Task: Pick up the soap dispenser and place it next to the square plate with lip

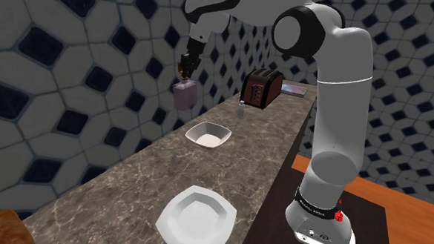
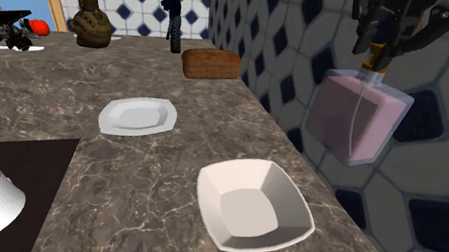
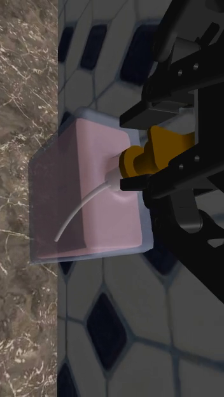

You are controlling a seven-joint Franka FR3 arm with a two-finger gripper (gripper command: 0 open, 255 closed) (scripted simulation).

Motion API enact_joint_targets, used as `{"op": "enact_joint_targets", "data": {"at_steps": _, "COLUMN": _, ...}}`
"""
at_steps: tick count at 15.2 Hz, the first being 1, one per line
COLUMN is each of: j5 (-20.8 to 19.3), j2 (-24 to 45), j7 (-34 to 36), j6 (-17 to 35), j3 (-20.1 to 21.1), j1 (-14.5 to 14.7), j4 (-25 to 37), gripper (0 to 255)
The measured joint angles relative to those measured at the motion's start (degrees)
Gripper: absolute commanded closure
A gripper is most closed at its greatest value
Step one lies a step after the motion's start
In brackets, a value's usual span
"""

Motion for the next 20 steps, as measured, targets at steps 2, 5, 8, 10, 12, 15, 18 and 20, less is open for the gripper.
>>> {"op": "enact_joint_targets", "data": {"at_steps": 2, "j5": 0.0, "j2": 0.3, "j7": 0.4, "j6": -1.5, "j3": -0.1, "j1": -0.2, "j4": 1.8, "gripper": 255}}
{"op": "enact_joint_targets", "data": {"at_steps": 5, "j5": -0.2, "j2": 0.3, "j7": 1.1, "j6": -3.9, "j3": -0.1, "j1": -0.4, "j4": 4.3, "gripper": 255}}
{"op": "enact_joint_targets", "data": {"at_steps": 8, "j5": -0.2, "j2": 0.9, "j7": 2.0, "j6": -6.2, "j3": -0.2, "j1": -0.6, "j4": 7.5, "gripper": 255}}
{"op": "enact_joint_targets", "data": {"at_steps": 10, "j5": -0.2, "j2": 1.2, "j7": 2.3, "j6": -7.6, "j3": -0.2, "j1": -0.8, "j4": 9.1, "gripper": 255}}
{"op": "enact_joint_targets", "data": {"at_steps": 12, "j5": -0.1, "j2": 1.8, "j7": 2.8, "j6": -9.6, "j3": -0.2, "j1": -1.2, "j4": 11.7, "gripper": 255}}
{"op": "enact_joint_targets", "data": {"at_steps": 15, "j5": 0.0, "j2": 2.6, "j7": 3.5, "j6": -12.0, "j3": -0.3, "j1": -1.5, "j4": 15.0, "gripper": 255}}
{"op": "enact_joint_targets", "data": {"at_steps": 18, "j5": 0.4, "j2": 3.8, "j7": 4.3, "j6": -15.1, "j3": -0.3, "j1": -2.1, "j4": 19.4, "gripper": 255}}
{"op": "enact_joint_targets", "data": {"at_steps": 20, "j5": 0.6, "j2": 4.8, "j7": 4.8, "j6": -17.0, "j3": -0.2, "j1": -2.6, "j4": 22.3, "gripper": 255}}
